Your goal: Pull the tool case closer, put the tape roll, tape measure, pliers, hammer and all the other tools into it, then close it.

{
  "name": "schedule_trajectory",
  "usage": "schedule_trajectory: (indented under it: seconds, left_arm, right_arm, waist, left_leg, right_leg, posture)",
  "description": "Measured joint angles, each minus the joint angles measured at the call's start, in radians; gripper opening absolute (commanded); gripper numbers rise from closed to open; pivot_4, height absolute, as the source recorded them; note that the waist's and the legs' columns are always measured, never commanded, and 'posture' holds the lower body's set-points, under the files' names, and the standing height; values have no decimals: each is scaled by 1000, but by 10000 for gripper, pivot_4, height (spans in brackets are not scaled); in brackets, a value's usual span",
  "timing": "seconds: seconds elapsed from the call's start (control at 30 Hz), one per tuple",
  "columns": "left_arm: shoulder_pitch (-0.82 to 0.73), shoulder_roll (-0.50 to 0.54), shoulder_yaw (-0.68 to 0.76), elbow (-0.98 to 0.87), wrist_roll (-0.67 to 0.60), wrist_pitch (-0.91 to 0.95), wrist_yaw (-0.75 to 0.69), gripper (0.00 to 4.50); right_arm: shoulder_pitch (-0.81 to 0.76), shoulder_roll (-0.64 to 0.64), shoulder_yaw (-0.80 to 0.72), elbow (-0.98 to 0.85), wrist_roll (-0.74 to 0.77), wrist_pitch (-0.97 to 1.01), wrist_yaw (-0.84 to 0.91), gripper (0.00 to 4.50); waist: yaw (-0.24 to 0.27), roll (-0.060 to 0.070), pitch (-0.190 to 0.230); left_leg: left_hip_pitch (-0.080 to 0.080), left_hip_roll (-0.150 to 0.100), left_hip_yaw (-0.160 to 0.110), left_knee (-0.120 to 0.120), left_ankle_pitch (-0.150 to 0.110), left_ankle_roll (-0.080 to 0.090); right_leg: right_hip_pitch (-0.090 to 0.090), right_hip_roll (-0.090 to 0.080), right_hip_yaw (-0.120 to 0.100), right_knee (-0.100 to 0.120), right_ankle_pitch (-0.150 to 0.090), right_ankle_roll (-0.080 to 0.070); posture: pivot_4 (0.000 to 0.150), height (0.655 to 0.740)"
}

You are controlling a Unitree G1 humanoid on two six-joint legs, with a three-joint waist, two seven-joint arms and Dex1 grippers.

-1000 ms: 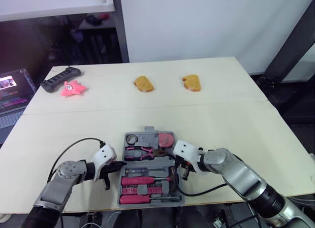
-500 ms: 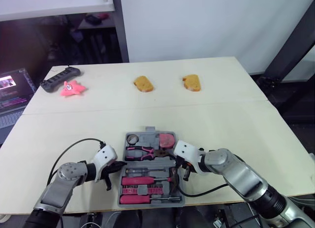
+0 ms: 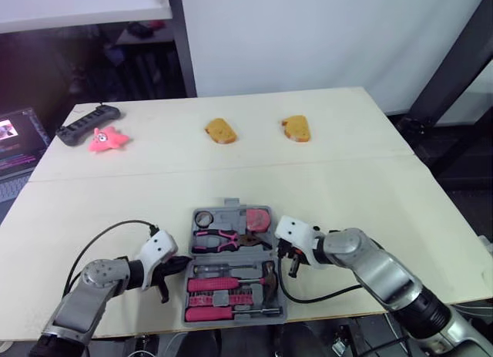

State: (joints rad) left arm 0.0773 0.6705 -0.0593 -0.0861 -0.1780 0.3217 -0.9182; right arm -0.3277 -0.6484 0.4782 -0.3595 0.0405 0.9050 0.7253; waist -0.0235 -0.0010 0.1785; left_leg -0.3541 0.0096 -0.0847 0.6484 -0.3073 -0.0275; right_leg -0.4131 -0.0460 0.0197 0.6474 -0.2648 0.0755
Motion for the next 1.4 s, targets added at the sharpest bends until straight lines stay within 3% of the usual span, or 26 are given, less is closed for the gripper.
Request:
schedule_trajectory:
  seconds: [0.2,0.33,0.47,0.7,0.9,1.0,1.2,1.27,1.4]
  left_arm:
    - [82,115,167,-27,-77,62,-30,0]
    - [196,135,253,-200,-256,46,-201,0]
    - [237,98,162,-149,-241,-74,-301,0]
    - [111,-49,24,63,-153,-312,-324,0]
    - [41,-82,-60,208,-85,-462,-331,0]
    - [19,-82,-82,264,-73,-544,-338,0]
    - [-15,-82,-121,327,-66,-620,-329,0]
    - [-19,-81,-128,339,-65,-640,-327,0]
    - [-36,-70,-146,362,-53,-683,-326,0]
  right_arm:
    - [30,-59,-103,-28,26,0,23,236]
    - [52,-73,-192,-67,91,24,39,236]
    - [57,-57,-235,-70,137,69,35,236]
    - [36,-21,-251,-29,164,105,4,236]
    - [2,1,-259,-30,202,159,-7,236]
    - [-15,36,-286,-24,230,199,-24,8754]
    - [-101,184,-406,108,314,338,-84,37348]
    - [-127,211,-422,171,325,350,-96,44588]
    - [-187,270,-436,333,331,344,-123,44588]
  waist:
    - [3,-2,2]
    - [7,-3,3]
    - [9,-3,3]
    - [11,-4,4]
    - [7,-2,3]
    - [6,3,0]
    - [7,15,-8]
    - [7,17,-9]
    - [4,23,-13]
  left_leg:
    - [-4,1,0,0,0,0]
    - [-5,0,3,0,0,0]
    - [-5,-1,3,0,0,0]
    - [-5,0,3,1,0,0]
    - [-4,0,3,0,0,0]
    - [0,0,3,-1,0,0]
    - [4,0,2,0,0,0]
    - [4,0,2,-1,0,0]
    - [5,0,2,-1,0,0]
  right_leg:
    - [-4,0,0,0,0,-1]
    - [-5,-3,1,-2,-1,-3]
    - [-5,-2,1,-2,-2,-4]
    - [-4,-1,1,-2,0,-4]
    - [-4,0,1,-1,1,-1]
    - [-1,0,1,-1,1,-2]
    - [4,0,1,-1,-1,-4]
    - [4,0,1,-1,-1,-4]
    - [4,0,1,-1,0,-3]
  posture:
    - [1500,7400]
    - [1500,7400]
    - [1500,7400]
    - [1500,7400]
    - [1500,7400]
    - [1500,7400]
    - [1500,7400]
    - [1500,7400]
    - [1500,7400]
